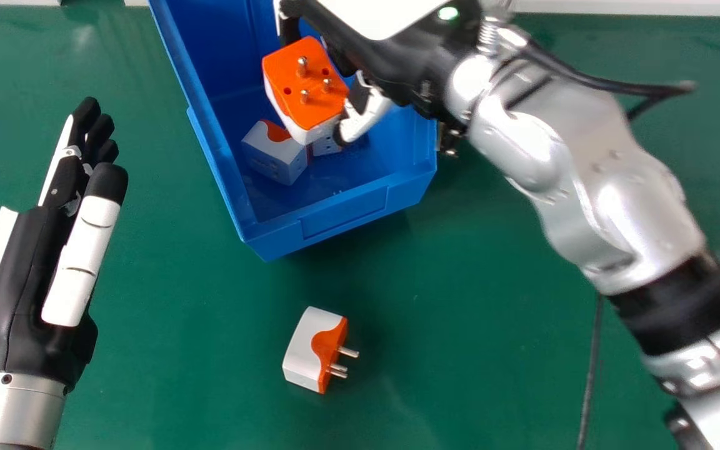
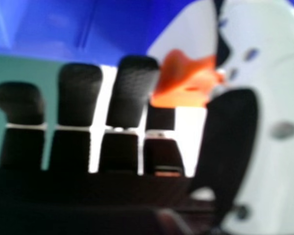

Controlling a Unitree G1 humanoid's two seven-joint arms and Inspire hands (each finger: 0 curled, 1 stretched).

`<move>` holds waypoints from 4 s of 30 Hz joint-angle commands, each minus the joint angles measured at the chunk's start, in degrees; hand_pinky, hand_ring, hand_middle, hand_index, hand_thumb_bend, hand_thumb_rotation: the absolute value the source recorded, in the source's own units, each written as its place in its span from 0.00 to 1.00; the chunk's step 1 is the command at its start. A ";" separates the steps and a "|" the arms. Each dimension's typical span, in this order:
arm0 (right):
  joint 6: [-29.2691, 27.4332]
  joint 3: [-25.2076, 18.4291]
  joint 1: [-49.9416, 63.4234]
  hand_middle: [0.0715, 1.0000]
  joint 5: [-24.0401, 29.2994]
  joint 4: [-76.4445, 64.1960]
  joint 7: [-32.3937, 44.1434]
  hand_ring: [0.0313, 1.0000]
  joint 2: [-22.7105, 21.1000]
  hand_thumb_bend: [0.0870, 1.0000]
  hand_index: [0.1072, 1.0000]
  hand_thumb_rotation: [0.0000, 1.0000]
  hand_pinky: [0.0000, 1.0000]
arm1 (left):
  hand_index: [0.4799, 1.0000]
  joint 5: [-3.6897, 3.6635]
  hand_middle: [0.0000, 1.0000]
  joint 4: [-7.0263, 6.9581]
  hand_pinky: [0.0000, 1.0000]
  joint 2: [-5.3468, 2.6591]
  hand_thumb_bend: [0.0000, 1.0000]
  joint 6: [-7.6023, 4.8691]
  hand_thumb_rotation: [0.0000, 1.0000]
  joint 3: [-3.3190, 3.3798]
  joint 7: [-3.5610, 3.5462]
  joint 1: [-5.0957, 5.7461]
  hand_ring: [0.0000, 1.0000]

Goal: Pick all objects and put in blue box

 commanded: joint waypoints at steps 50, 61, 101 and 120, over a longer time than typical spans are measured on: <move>8.88 11.22 -22.64 0.41 7.82 52.87 -27.51 0.20 17.82 0.48 0.44 0.00 0.14 | 0.97 0.29 0.99 -3.74 1.00 -2.00 0.76 -0.31 1.00 -0.33 1.82 2.05 0.99; 8.83 12.61 -22.11 0.47 7.92 51.71 -27.67 0.36 17.84 0.47 0.44 0.00 0.30 | 0.98 0.08 0.99 -3.38 1.00 -2.04 0.78 -0.79 1.00 -0.30 1.97 2.02 1.00; 11.37 17.74 -22.63 0.97 5.53 51.44 -23.60 0.91 16.14 0.89 0.93 0.74 0.82 | 0.96 0.38 0.98 -3.52 1.00 -2.37 0.78 -0.97 0.99 -1.39 3.49 1.79 0.99; 10.77 16.10 -21.74 0.95 6.77 48.20 -23.99 0.87 15.07 0.88 0.91 0.72 0.77 | 0.97 0.19 0.99 -3.31 1.00 -2.38 0.77 -1.19 0.99 -1.21 3.08 1.89 0.99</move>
